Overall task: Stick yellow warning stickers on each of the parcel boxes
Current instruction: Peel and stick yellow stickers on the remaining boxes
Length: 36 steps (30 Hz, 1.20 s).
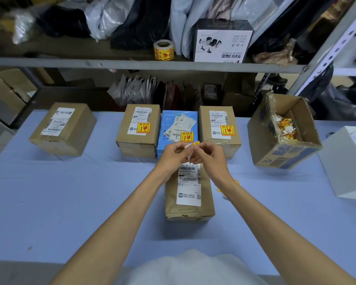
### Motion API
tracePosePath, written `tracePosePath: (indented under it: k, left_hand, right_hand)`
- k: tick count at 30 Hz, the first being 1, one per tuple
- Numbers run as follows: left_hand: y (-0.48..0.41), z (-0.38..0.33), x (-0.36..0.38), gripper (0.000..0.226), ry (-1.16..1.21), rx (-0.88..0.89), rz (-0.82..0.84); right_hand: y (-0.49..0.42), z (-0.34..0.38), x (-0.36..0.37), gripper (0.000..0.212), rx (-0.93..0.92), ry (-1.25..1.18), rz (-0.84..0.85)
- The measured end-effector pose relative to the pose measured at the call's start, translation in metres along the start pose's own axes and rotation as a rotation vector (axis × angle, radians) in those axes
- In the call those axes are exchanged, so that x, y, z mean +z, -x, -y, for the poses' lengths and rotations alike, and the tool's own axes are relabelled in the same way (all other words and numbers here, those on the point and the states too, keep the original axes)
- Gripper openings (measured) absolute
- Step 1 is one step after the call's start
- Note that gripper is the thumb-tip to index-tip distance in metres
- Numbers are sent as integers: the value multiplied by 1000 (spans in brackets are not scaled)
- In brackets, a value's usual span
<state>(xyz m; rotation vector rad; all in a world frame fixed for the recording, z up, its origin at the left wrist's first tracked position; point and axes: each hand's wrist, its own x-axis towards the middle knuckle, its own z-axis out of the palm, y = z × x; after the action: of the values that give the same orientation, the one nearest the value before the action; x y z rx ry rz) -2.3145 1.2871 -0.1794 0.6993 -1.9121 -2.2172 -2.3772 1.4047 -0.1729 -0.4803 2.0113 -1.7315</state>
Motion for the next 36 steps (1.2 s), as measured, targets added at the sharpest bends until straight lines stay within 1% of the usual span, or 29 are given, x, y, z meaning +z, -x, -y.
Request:
tracePosePath:
  k: [3,8,10,13,15,16,18,20,24,27,30,33,36]
  left_hand:
    - [-3,5,-5,11,20,-26,-43]
    - [-5,4,-10,24,35,-103,-101]
    - [-5,1,-8,25,66,-128,-113]
    - [-3,-2,-4,24,180,-159,-94]
    - [-4,0,-3,32,148,-137,-64]
    - [-4,1,-3,32,100,-115,-57]
    - [-4,2,-5,23,16,-69,-77]
    - [-4,5,-9,16,-13,-49,-73]
    - [-2,4,-12,18,5,-61,-69]
    - [0,1,-8,22,90,-111,-43]
    - [0,1,-6,24,87,-78,-6]
    - [-1,5,-8,13,47,-58,-33]
    - [-4,9,-10,9,49,-73,-58]
  right_hand:
    - [-2,-1,-3,15,36,0,-17]
    - [-2,-2,-8,13,80,-4,-30]
    - [-2,-1,-6,14,84,-14,-21]
    - [-1,1,-2,14,84,-30,-8]
    - [0,2,-1,13,76,-27,-2]
    - [0,3,-1,13,76,-26,-4]
    - [-1,3,-3,12,81,-25,-16]
    - [-2,2,-6,14,84,-5,-32]
    - [-2,0,-9,16,88,30,-56]
    - [-1,0,-6,16,91,22,-45]
    - [-1,1,-3,15,93,14,-24]
    - [0,2,-2,13,93,-10,-17]
    - [-1,3,-4,12,103,-10,-34]
